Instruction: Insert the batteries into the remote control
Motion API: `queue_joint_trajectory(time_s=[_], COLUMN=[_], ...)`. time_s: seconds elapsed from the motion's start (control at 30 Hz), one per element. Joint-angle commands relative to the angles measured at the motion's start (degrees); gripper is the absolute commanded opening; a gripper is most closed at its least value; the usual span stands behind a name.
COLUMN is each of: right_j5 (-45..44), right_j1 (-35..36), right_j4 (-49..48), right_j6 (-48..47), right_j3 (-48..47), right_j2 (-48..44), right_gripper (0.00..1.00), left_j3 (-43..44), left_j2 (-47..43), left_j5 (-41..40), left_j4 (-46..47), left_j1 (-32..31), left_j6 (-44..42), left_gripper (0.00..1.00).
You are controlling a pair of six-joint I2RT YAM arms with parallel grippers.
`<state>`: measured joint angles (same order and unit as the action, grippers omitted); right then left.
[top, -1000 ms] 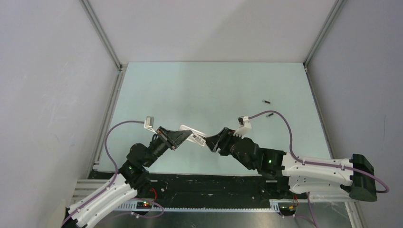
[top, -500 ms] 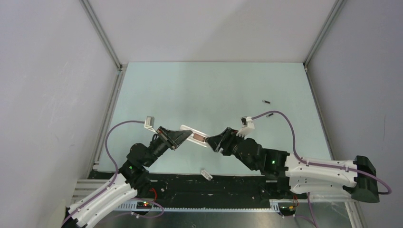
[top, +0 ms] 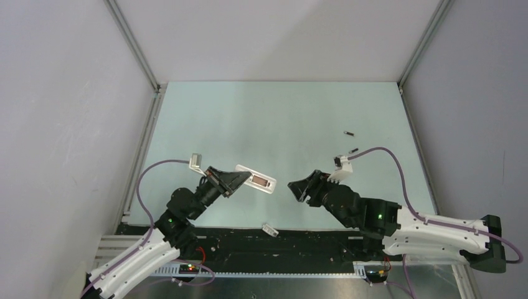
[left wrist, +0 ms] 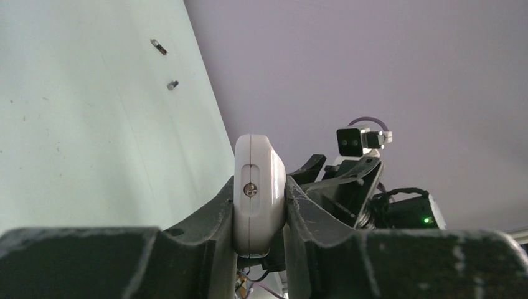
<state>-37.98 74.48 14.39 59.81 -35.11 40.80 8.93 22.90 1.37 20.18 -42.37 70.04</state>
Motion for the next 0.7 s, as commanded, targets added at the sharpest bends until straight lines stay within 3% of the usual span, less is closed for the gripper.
queue_joint_trajectory(time_s=[0.0,0.27,0.43,0.67], right_j5=[2.3,14.1,14.8,14.5], right_j1=[1.5,6.8,9.1,11.0], right_j4=[5.3,-1.0,3.3,4.4], right_j6=[-3.4,-17.9,-25.9,-29.4], right_j3=[0.8,-2.6,-12.0,-19.4], right_j2=[2.3,20.7,33.4,45.4], right_gripper=[0.64,0.67,0.77,0.79], left_j3=[2.3,12.5,17.1,17.9], left_j2=[-2.9,-9.0,-11.8,-13.6], left_j5=[-2.9,-5.0,-7.1,-7.5], left_j4=[-2.9,-18.1,-23.9,-26.1], left_j1=[-0.1,-0.1,0.0,0.0], left_j6=[-1.2,-6.5,-8.4,-8.1], left_gripper=[0.00,0.00,0.00,0.00])
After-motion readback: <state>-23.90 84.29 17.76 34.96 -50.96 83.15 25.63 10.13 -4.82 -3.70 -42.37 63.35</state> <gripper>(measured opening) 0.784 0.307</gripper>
